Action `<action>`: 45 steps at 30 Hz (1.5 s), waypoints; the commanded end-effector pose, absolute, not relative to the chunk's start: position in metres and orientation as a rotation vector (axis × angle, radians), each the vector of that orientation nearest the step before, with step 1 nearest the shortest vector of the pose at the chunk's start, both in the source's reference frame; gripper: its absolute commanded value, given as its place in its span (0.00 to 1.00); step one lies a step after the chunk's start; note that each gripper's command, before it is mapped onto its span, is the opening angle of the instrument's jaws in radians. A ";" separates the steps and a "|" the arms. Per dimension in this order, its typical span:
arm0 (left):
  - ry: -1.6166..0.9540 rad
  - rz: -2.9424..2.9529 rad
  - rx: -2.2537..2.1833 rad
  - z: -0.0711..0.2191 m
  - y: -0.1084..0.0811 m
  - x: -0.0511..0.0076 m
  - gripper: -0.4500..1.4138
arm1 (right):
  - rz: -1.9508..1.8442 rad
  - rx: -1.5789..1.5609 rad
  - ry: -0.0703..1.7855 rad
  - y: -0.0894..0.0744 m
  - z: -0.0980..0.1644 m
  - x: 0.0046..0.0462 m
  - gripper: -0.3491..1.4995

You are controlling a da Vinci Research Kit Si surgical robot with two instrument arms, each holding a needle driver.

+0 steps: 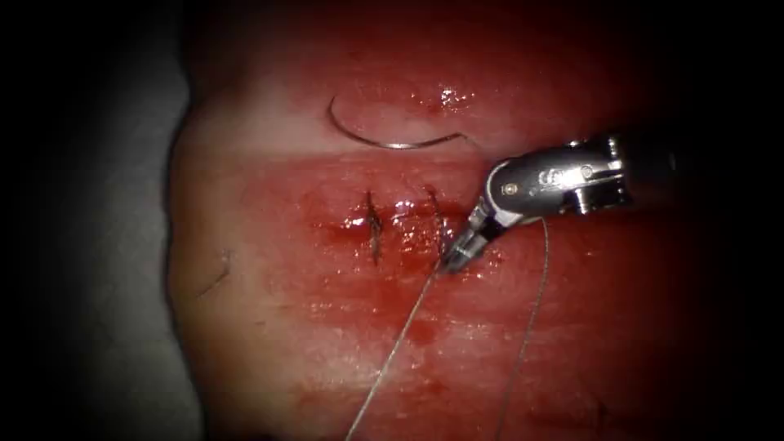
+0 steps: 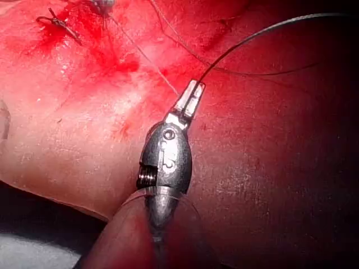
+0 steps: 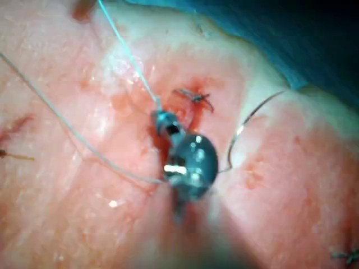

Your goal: Wound Closure

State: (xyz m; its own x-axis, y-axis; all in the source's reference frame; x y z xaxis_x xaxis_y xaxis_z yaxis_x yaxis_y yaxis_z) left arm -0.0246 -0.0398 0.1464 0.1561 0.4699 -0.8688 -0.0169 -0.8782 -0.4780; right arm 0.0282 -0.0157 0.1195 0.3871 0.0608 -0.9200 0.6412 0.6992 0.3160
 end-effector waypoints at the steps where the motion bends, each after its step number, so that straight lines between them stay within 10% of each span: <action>1: -0.441 1.768 -2.059 0.147 -0.041 -0.0250 0.00 | -0.393 0.725 1.125 -0.015 0.120 0.0289 0.00; 45: -0.553 1.795 -2.067 0.145 -0.052 -0.0283 0.00 | -0.051 0.435 0.963 -0.010 0.126 0.0301 0.00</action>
State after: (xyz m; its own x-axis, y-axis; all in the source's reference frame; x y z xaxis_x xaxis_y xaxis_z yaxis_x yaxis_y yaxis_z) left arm -0.0278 -0.0502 0.1453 0.1212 0.5004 -0.8573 0.0619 -0.8658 -0.4966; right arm 0.0296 -0.0092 0.1255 0.5785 0.1495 -0.8018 0.2287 0.9139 0.3354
